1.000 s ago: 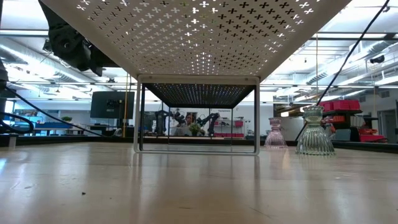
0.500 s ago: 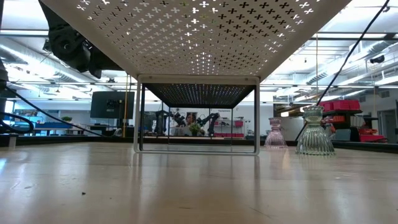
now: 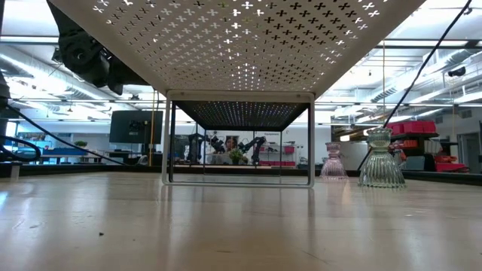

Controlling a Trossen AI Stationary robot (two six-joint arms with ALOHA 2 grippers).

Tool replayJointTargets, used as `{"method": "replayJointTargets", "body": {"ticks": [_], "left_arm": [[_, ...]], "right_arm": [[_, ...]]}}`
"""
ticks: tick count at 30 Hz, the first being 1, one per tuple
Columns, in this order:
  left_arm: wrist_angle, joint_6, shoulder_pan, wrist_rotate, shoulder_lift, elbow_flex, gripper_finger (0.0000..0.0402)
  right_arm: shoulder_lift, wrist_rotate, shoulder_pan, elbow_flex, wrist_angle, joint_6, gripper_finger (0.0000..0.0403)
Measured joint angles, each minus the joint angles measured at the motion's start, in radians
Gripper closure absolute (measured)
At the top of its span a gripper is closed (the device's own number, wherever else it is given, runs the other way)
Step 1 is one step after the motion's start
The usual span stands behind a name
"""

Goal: Pick & Place candle stick holders
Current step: Put the bottom pink glass candle holder on the black shelf

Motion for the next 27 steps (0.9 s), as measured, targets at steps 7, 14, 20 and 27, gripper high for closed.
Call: {"method": "replayJointTargets", "body": {"ticks": [7,14,20,27], "left_arm": [[0.0,0.006,0.001,-0.013,0.0,0.0,0.0197],[-0.003,0.018,0.005,-0.045,-0.004,-0.002,0.02],[-0.092,0.017,0.013,-0.049,-0.069,-0.009,0.0201],[-0.098,-0.008,-0.004,-0.042,-0.071,-0.009,0.0193]], "right_arm": [[0.0,0.0,0.0,0.0,0.0,0.0,0.0403],[0.0,0.0,0.0,0.0,0.0,0.002,0.0403],[0.0,0.0,0.0,0.0,-0.001,0.002,0.0403],[0.0,0.0,0.0,0.0,0.005,0.001,0.0403]]}}
